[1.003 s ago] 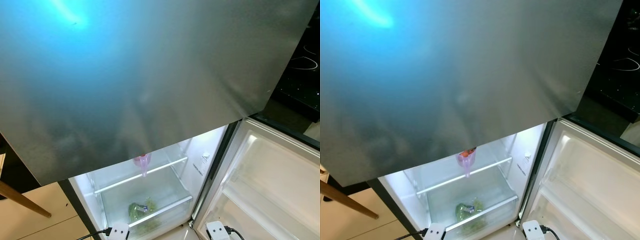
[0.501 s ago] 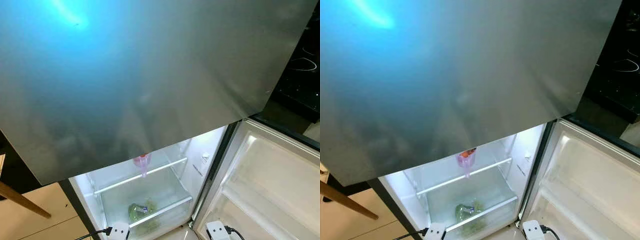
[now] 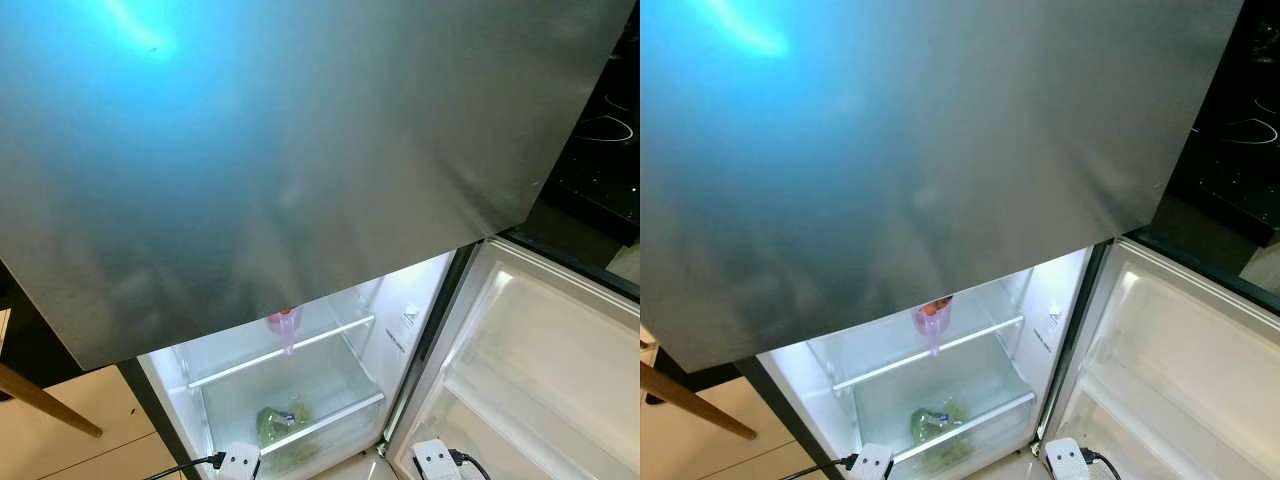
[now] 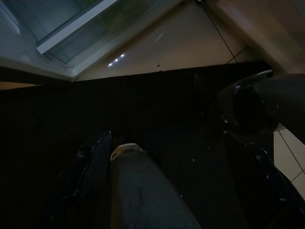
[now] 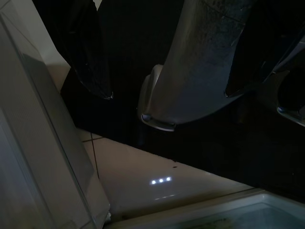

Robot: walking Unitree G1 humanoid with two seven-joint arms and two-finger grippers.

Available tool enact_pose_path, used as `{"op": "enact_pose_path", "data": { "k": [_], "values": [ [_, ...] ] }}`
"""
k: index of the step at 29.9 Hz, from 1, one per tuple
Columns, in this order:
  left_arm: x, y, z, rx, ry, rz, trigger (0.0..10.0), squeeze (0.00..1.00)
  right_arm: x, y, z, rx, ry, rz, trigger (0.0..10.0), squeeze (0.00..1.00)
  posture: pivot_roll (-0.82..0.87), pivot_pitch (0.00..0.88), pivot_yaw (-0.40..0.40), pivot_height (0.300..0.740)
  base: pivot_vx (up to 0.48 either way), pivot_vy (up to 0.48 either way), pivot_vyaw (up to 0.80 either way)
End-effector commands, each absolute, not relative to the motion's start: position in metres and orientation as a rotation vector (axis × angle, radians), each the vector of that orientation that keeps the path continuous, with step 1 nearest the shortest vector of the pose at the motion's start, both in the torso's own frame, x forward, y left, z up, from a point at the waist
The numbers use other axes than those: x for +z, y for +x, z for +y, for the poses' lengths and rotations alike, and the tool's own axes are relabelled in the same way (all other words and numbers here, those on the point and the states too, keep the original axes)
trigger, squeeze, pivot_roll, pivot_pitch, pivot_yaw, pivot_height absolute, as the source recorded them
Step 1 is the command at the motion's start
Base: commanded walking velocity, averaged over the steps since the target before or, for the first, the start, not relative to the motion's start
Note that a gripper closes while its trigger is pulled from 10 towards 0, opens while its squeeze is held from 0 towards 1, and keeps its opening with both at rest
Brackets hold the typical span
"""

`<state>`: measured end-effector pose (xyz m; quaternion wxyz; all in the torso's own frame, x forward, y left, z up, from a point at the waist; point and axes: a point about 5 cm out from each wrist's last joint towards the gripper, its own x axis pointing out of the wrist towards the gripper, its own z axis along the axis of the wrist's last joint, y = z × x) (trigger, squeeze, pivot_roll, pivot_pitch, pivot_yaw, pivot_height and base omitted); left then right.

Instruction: Restocking fridge

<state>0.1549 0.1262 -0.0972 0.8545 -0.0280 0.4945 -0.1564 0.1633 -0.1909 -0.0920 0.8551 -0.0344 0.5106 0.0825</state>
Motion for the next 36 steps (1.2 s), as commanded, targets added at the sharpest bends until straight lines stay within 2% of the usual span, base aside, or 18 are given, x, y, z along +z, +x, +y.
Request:
{"op": "enact_pose_path", "data": {
  "k": [1, 36],
  "values": [
    [-0.0980, 0.1537, 0.1266, -0.339, -0.038, 1.058, 10.0, 0.00, -0.0932, 0.1613, -0.1896, 0.179, -0.077, 1.085, 10.0, 0.00, -0.04, 0.000, -0.030, 0.740, 0.000, 0.000, 0.00],
    [-0.0981, 0.1536, 0.1258, -0.345, -0.034, 1.058, 10.0, 0.00, -0.0934, 0.1607, -0.1897, 0.171, -0.071, 1.085, 10.0, 0.00, -0.04, 0.000, -0.031, 0.740, 0.000, 0.000, 0.00]
  ]
}}
